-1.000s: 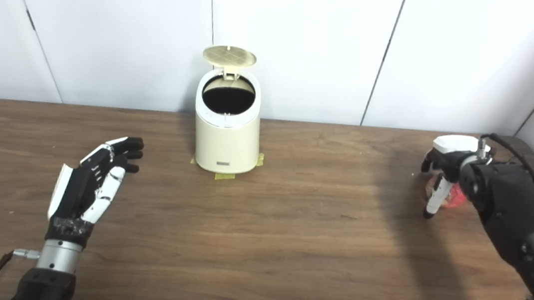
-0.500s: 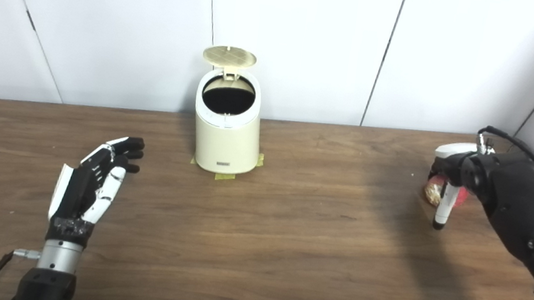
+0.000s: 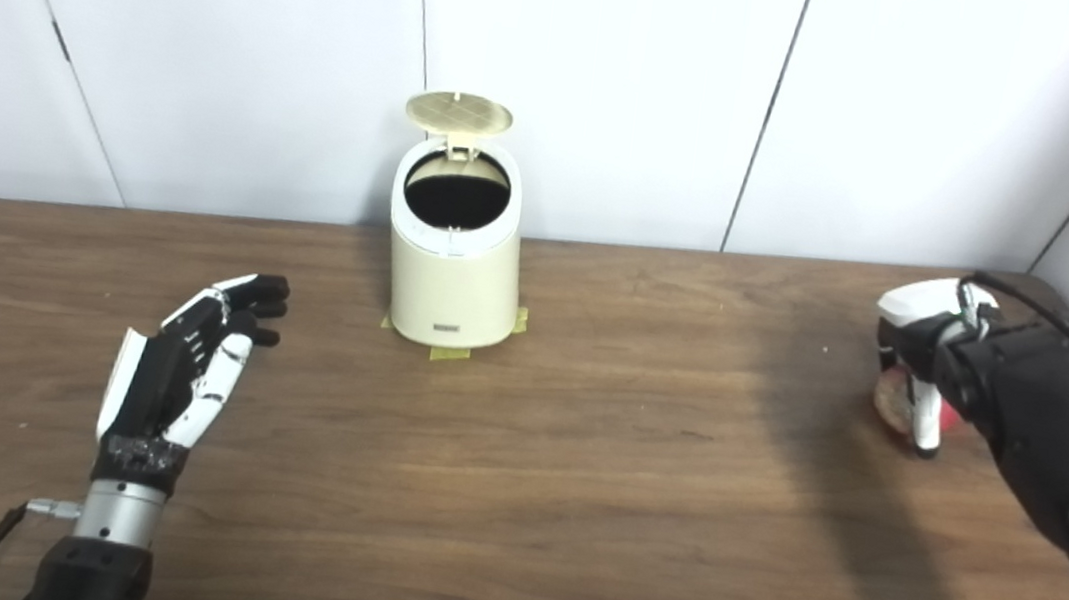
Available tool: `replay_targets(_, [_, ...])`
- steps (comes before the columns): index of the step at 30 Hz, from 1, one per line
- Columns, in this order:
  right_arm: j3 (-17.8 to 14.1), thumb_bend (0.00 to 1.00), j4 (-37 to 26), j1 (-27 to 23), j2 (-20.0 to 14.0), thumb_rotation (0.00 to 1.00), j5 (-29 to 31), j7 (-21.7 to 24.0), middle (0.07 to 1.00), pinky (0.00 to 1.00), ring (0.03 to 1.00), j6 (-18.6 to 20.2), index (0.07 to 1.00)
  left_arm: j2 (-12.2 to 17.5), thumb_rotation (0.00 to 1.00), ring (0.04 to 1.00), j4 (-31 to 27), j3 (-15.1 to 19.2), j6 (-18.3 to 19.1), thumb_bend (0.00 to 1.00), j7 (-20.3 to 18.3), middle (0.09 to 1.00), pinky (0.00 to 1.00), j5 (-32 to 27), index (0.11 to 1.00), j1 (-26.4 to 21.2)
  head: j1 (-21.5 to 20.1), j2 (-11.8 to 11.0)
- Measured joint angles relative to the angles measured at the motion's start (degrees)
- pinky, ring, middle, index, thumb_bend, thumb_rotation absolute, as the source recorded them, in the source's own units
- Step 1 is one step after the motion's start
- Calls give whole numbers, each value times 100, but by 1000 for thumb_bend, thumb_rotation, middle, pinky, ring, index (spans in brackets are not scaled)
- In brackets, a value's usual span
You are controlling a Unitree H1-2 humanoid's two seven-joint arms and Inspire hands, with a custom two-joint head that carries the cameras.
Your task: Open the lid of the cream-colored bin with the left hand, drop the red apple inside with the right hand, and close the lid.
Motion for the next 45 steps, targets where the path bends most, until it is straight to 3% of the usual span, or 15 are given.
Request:
replay_targets(9, [-355, 530, -216, 317, 51, 0, 44, -359, 471, 140, 246, 22, 483, 1, 669, 760, -2, -3, 3, 276, -1, 775, 670, -5, 748, 0, -9, 9])
replay_targets(16, [-390, 526, -414, 327, 118, 0, 38, -430, 402, 239, 324, -2, 501, 1, 678, 760, -2, -5, 8, 279, -2, 776, 664, 20, 751, 0, 9, 9])
replay_targets(20, [-582, 518, -1103, 360, 181, 0, 206, -316, 474, 295, 380, 28, 519, -1, 660, 760, -1, -9, 8, 282, -2, 775, 671, 14, 749, 0, 9, 18])
replay_targets(27, [-744, 515, -2398, 89, 456, 0, 374, 457, 443, 257, 358, 92, 517, -7, 642, 755, 75, -14, 0, 277, 9, 771, 672, 32, 745, 0, 44, -26])
replay_targets(34, [-1016, 521, -3394, -419, 967, 0, 554, 623, 478, 308, 401, 92, 501, -13, 574, 786, 204, 7, -10, 267, 11, 803, 690, -22, 786, -3, 62, -35])
replay_targets(38, [-1007, 518, -3639, -590, 1348, 0, 448, 724, 463, 271, 380, 104, 509, -47, 554, 778, 217, 6, -10, 256, 14, 800, 672, -43, 784, -3, 79, -61])
replay_targets(43, [-982, 518, -3701, -779, 1919, 0, 442, 554, 480, 273, 374, -42, 494, -67, 725, 768, 293, 24, -11, 281, 61, 795, 667, -13, 784, -39, 105, -88])
replay_targets(45, [-930, 513, -3696, -899, 2099, 0, 354, 480, 538, 259, 395, -85, 469, -87, 775, 762, 332, 28, -14, 291, 96, 790, 661, -4, 781, -72, 114, -97])
